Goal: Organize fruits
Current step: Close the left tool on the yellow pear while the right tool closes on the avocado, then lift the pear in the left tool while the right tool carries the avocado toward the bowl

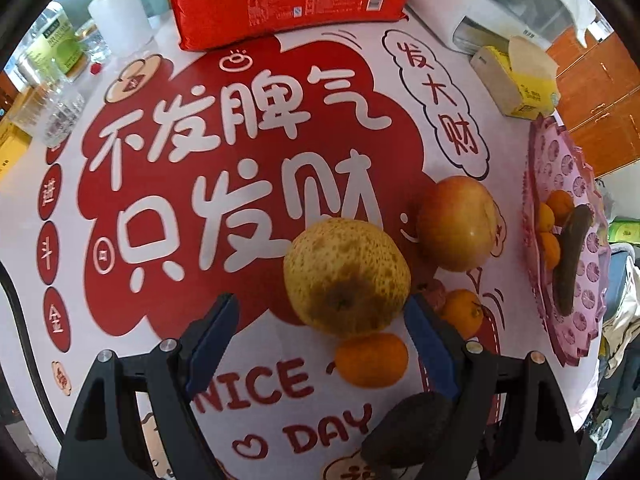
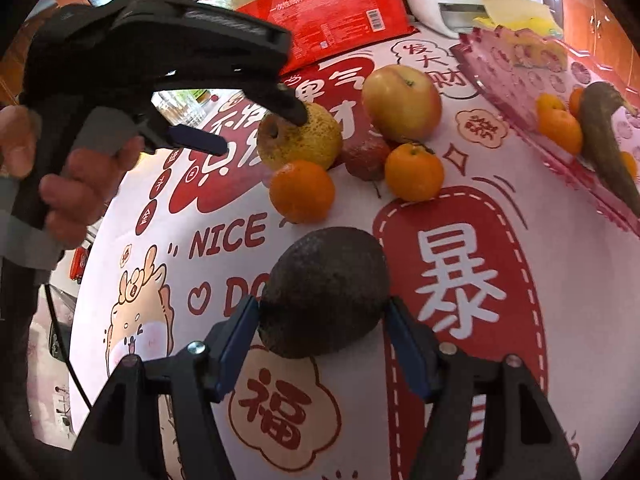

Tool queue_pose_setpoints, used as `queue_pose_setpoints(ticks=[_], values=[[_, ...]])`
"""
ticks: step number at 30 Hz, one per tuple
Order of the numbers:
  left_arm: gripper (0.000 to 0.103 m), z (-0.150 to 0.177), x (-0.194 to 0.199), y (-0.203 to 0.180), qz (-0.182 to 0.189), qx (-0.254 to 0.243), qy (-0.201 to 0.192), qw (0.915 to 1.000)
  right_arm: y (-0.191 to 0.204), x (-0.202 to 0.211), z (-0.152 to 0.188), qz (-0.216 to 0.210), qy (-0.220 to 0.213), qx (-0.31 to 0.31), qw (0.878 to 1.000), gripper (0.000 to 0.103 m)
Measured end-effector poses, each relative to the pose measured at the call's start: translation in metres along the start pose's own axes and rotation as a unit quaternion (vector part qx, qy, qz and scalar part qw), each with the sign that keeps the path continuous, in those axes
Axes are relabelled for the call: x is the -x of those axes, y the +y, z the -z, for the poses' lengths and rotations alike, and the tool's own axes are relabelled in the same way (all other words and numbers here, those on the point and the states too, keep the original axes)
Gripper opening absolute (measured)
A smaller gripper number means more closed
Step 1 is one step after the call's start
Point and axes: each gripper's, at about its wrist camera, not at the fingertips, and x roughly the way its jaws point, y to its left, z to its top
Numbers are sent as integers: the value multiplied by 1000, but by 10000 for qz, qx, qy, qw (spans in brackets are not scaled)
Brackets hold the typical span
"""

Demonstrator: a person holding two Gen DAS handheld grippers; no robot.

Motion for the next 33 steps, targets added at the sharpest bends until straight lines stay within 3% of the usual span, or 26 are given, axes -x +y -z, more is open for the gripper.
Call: queue_pose_setpoints(ticks=[6,18,20,33], values=[[85,-10,-15,-1,280,110,85,9995,2,-11,-9,-160,84,105,9998,66],[80,-25,-45,-3,411,223,364,9982,13,-26,-21,-31,-12,543,9985,65],[73,-25,-45,-6,445,233,330,9982,15,-27,-22,-27,4,592,9982,64],[72,-9,-31,-5,336,162,71,9993,7,-25,-24,-82,236,620,9978,63]])
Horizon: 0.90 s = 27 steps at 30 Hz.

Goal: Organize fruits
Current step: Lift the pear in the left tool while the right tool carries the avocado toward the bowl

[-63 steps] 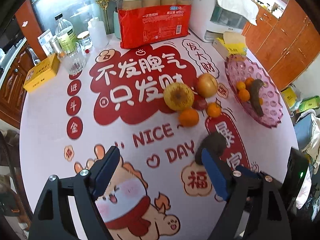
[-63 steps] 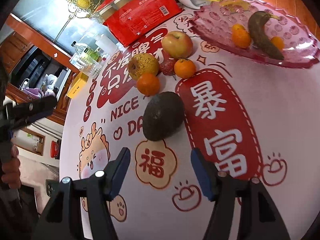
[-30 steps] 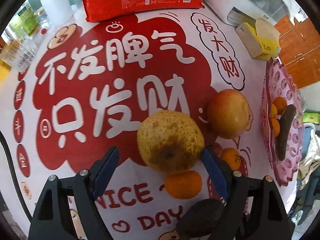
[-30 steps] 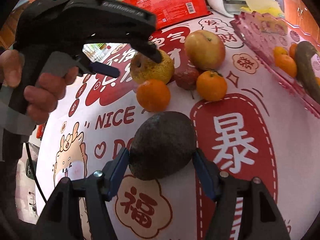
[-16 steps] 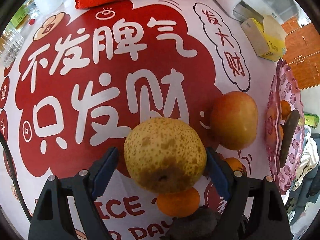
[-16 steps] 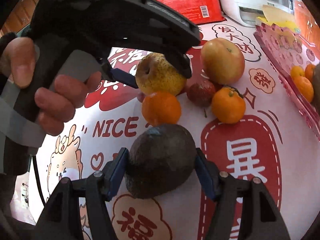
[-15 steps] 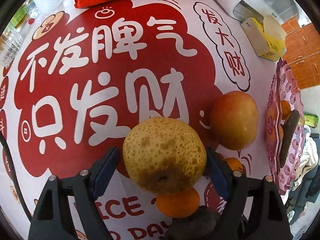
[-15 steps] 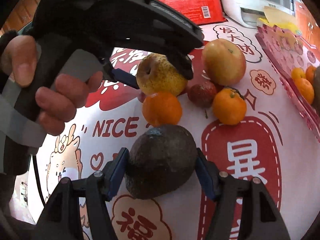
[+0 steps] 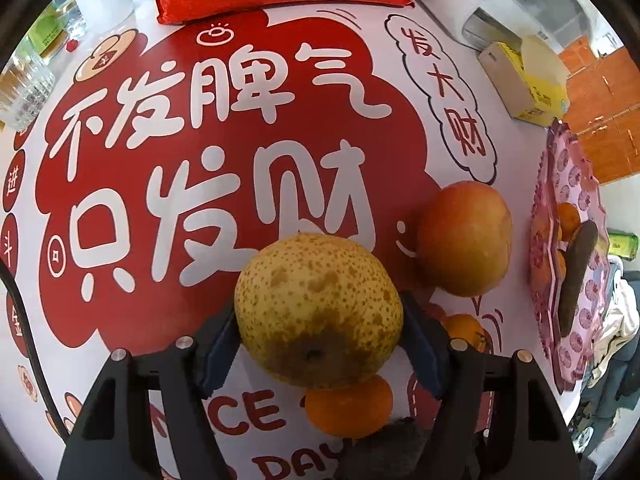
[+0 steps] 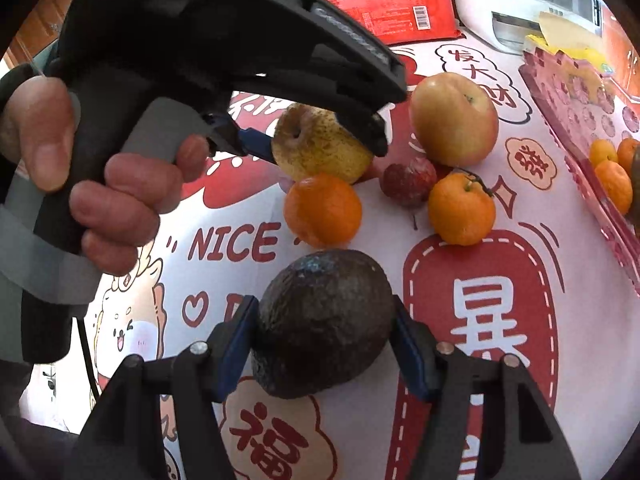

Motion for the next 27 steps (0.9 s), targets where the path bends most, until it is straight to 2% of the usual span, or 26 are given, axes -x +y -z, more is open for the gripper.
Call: queue_pose_setpoints(ticks=[5,13,23,27], values=[[72,6,13,0,40,-33,-94,9999,-4,3,3,126,115,-71,9998,63],[72,37,45,17,95,67,-295,9995,-1,17,23,194,264,-307,9990,63],[72,85,90,31,105,33,-559,9984,13,60,64,349,13,-573,9977,63],[72,108,107,23,77,-161,-605,9980,13,83,75,463,-138,-687,9965,63]])
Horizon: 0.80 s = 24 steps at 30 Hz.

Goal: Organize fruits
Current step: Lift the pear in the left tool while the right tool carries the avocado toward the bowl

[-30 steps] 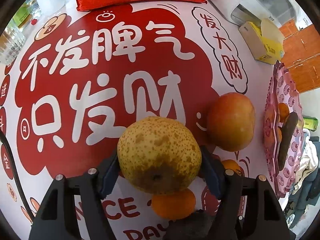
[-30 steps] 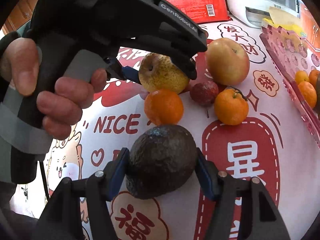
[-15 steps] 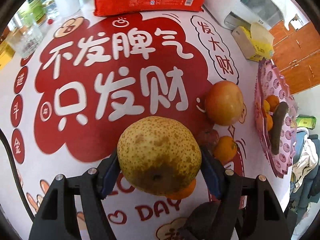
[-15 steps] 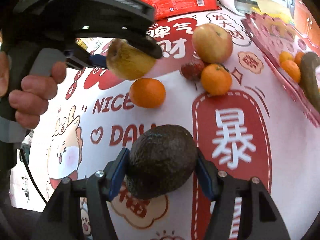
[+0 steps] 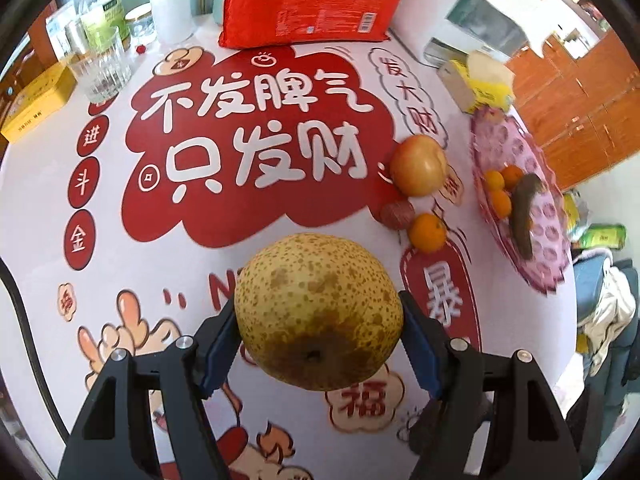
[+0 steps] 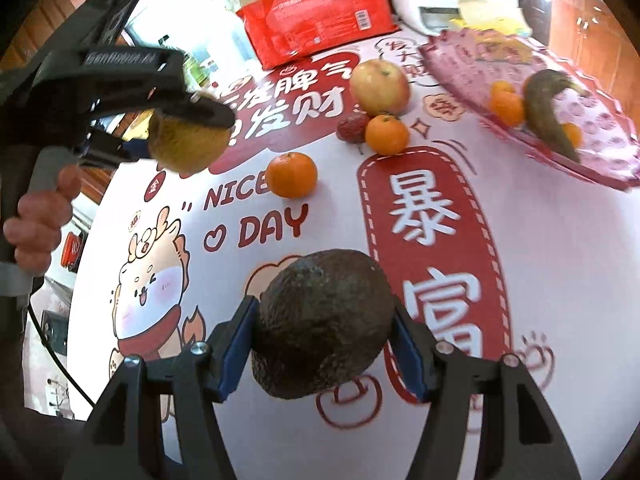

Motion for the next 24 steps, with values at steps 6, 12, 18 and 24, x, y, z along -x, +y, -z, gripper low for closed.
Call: queue_pose_setpoints(ticks=[6,12,18,24], values=[[72,27,28,-16,71,-179,-98,9998,-19,32,11,91,-324,-243,9991,63],[72,49,50,-44,97,-457,-120,9988,-51,60,10,297,-597,-532,9964,63],[72,59,64,-76,168,-497,-165,9985,-95,91,-5,520,-842,-698,9926,63],[72,55,54,-113,-107,-367,-155,9991,-142,121,-31,603,-1072,-621,9905,63]])
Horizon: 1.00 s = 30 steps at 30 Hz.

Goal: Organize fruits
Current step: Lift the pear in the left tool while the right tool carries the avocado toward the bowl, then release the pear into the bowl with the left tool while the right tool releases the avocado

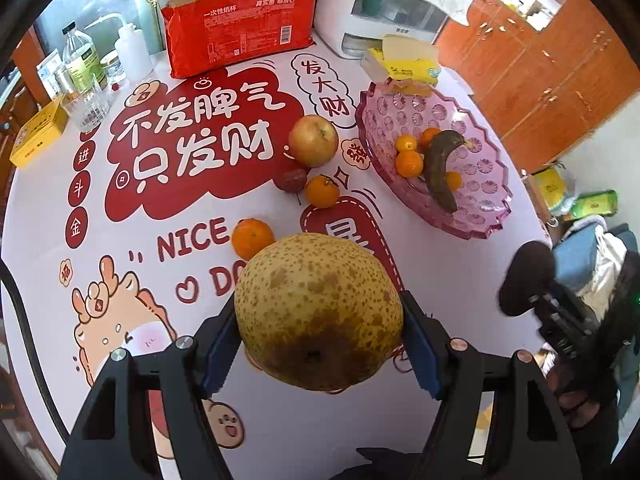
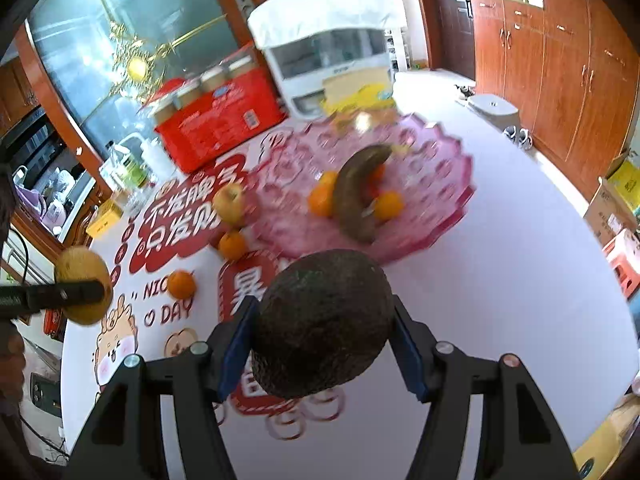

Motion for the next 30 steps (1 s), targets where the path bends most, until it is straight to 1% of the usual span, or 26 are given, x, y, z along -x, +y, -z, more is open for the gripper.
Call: queue_pose_setpoints(ticks=[4,9,14,19,22,26,30], values=[[72,-9,-6,-26,-38,169,-58,9998,-28,5,-26,-47,-93,121,9999,63],[72,-22,-13,-58,-61,343,-179,9992,-54,3,-60,-212,-159,408,9988,63],[72,-36,-24,-90,-77,487,-278,9984,-71,-5,-84,-414,-176,706,9965,63],[72,-50,-35,-109,-70,612,-301,9976,-81,-22,-105,-598,-116,956,9936,64],[72,-59,-44,-115,-66,699,-304,9971,-87,-34,-112,-661,-13,1025,9925,64],[72,-70,-59,-122,-42,814,-258,9963,-92,-56,-116,-734,246,1178,9900,64],[72,-78,-80,-124,101,993,-44,9950,-93,-77,-116,-830,489,1250,9875,64]])
